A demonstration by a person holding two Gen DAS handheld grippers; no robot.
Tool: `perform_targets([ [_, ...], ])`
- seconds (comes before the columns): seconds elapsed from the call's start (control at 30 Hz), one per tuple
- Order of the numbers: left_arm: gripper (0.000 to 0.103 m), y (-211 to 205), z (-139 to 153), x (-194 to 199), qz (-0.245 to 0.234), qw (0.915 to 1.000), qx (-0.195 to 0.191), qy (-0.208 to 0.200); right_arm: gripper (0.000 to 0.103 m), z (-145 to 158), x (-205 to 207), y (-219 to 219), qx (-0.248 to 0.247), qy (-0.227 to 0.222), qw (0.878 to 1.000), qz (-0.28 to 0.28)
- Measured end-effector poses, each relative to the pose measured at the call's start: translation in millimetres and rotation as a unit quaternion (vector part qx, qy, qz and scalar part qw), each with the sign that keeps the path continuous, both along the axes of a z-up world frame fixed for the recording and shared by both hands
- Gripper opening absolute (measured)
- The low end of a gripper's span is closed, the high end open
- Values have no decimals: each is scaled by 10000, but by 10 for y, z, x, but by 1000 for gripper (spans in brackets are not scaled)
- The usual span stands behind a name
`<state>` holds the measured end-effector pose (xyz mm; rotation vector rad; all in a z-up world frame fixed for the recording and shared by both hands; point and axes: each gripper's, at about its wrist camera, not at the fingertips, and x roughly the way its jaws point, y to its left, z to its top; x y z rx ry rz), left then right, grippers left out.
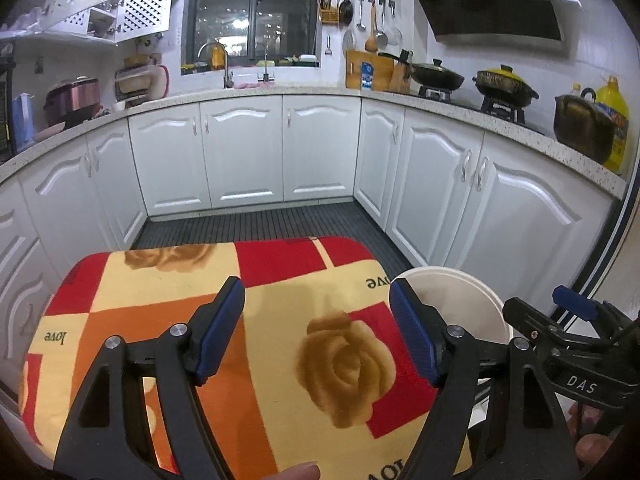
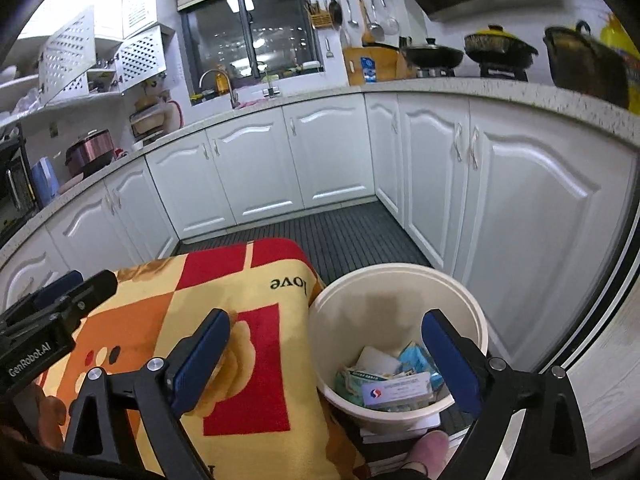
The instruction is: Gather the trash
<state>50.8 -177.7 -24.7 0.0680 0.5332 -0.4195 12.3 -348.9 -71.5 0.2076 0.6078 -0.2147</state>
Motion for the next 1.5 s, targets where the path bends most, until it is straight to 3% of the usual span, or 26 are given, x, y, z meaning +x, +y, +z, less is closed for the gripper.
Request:
perform_targets([
  [0.43,75,113,49,-56,199,9997,-65,-133,96,157,-64,126,-277,-199,9994,50],
  [1.5,75,135,98,-82,406,9982,-5,-444,96,252,-72,181,-363,-460,9983,17],
])
